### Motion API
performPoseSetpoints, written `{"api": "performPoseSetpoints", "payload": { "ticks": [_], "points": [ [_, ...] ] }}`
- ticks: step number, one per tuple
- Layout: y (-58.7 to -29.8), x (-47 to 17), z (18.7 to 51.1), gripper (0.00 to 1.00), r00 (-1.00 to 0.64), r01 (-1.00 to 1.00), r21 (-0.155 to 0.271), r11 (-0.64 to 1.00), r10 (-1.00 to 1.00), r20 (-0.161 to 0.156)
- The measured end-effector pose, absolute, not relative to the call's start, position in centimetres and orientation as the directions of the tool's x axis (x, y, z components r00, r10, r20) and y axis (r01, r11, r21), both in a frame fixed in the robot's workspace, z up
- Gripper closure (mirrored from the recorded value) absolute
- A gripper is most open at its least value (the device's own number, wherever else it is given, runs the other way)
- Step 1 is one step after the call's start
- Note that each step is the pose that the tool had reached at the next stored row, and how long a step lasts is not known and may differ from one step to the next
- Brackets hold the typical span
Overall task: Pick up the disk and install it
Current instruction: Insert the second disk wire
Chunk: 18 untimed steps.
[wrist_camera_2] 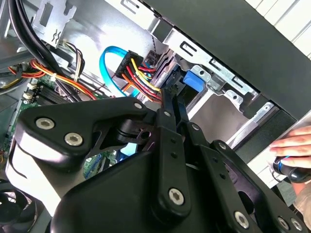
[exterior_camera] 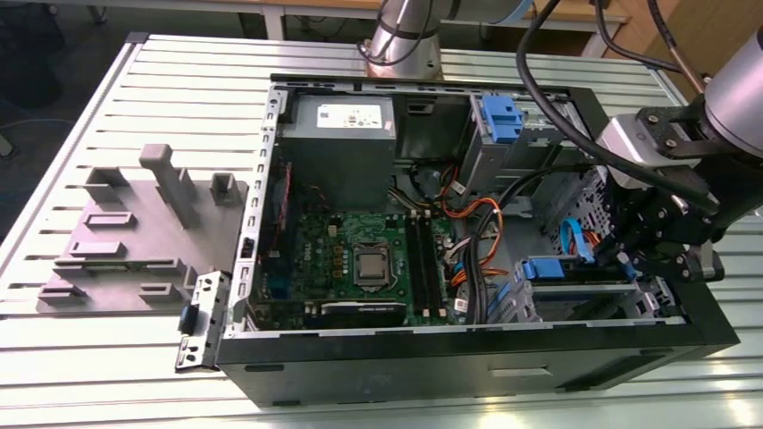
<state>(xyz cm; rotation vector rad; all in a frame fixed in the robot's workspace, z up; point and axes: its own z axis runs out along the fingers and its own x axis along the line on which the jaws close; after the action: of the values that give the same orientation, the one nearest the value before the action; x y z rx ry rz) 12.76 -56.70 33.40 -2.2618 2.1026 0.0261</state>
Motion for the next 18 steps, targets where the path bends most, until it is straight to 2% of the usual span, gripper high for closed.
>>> {"api": "performPoseSetpoints", "payload": {
  "ticks": [6,10,18],
  "points": [
    [-56.70,12.76,33.78,0.84,0.073,-0.997,-0.027,-0.072,-0.996,-0.046],
    [-56.70,12.75,33.78,0.84,0.073,-0.997,-0.026,-0.072,-0.997,-0.032],
    [-56.52,12.73,33.62,0.84,0.072,-0.997,-0.026,-0.071,-0.997,-0.031]
  ]
}}
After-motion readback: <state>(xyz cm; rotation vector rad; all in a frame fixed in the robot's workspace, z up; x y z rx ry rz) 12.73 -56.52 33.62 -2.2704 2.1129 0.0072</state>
